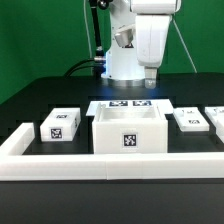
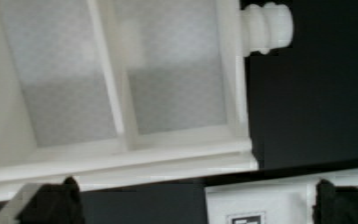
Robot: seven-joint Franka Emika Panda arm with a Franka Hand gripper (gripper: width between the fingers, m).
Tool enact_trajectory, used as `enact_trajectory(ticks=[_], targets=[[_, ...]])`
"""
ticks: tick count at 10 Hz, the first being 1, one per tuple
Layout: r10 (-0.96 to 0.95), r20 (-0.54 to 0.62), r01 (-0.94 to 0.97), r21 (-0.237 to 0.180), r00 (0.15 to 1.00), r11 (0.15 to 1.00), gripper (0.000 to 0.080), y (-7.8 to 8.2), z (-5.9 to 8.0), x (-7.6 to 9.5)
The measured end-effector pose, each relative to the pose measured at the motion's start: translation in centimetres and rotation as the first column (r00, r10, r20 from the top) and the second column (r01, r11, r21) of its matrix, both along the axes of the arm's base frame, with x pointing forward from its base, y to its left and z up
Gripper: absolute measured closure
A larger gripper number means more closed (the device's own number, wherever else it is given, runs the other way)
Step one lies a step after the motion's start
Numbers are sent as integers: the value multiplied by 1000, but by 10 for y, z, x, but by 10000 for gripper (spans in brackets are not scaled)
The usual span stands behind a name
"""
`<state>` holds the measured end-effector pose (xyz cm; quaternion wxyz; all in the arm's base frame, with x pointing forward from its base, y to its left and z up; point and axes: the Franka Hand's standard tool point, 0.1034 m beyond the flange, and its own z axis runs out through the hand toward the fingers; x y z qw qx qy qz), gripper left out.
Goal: Assemble cabinet
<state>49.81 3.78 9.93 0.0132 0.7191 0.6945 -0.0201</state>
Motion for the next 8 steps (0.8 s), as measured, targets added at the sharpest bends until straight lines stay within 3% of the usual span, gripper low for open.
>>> enact_trajectory(ticks=[3, 6, 8], targets=[[65, 2, -65, 4, 998, 998, 150, -3, -5, -2], [47, -11, -46, 20, 999, 999, 150, -13, -39, -22], [40, -10, -40, 28, 999, 999, 150, -15, -52, -28]])
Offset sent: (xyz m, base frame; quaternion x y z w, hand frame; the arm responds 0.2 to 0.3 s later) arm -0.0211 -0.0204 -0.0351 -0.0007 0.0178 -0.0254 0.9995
